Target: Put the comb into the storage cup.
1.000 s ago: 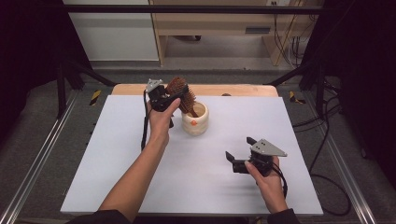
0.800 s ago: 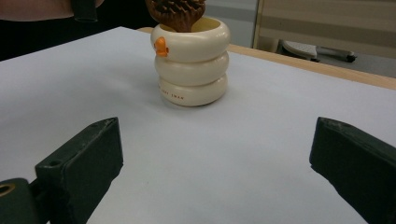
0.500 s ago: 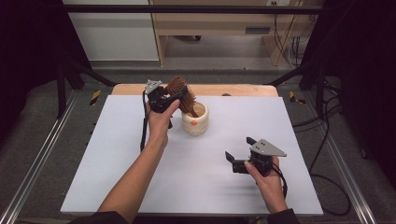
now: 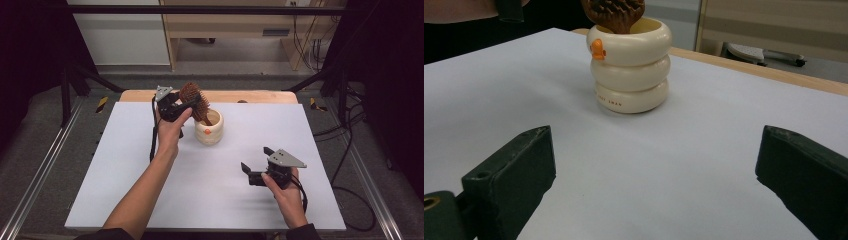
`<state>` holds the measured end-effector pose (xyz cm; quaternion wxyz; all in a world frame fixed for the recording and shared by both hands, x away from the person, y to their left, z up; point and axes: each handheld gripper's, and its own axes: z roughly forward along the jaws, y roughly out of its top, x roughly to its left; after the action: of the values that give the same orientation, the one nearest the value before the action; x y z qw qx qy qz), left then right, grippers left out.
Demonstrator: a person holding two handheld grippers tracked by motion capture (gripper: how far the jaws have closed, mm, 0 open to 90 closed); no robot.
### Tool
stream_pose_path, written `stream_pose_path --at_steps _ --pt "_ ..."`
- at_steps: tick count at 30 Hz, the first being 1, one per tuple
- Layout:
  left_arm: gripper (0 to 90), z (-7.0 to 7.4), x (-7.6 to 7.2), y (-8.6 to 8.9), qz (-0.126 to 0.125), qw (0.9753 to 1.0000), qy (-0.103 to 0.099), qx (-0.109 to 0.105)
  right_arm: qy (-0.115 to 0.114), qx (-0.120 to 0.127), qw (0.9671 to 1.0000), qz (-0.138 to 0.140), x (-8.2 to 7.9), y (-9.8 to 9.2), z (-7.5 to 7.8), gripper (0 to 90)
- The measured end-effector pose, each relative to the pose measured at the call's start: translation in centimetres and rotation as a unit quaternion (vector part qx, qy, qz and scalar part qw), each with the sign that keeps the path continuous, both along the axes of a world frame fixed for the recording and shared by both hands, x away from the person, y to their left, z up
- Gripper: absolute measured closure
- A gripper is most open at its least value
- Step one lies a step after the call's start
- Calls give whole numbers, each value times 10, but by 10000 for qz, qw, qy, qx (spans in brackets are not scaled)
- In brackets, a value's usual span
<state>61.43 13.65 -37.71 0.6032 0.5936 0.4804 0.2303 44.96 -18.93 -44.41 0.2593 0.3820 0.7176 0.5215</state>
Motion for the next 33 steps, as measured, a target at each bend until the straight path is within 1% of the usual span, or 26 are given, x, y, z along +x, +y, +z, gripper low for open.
stream_pose_path --at_steps 3,6,8,16,20,23,29,31,32,33 --pt "74 0 -1 0 2 10000 16 6 2 0 10000 -3 0 0 0 33" --pt "51 0 -2 -1 -10 10000 14 57 3 -8 10000 5 0 0 0 33" --pt "35 0 -3 -1 -9 10000 50 86 2 -10 10000 5 0 1 0 33" --pt "27 4 -8 1 45 9998 193 76 8 6 10000 1 -1 1 0 33" --pt "27 10 -14 2 27 9997 135 211 6 -9 10000 8 -1 2 0 33" --pt "34 12 -19 4 67 9992 72 394 0 -15 10000 11 -2 2 0 33" --pt "42 17 -26 9 124 9987 43 499 16 -15 10000 33 -2 3 0 33" --pt "47 20 -30 12 116 9986 4 522 7 2 10000 28 -1 3 0 33" --pt "47 21 -31 12 122 9984 -11 555 14 3 10000 28 -1 2 0 33" --pt "47 22 -32 13 126 9979 -37 637 13 -4 10000 28 -1 2 0 33"
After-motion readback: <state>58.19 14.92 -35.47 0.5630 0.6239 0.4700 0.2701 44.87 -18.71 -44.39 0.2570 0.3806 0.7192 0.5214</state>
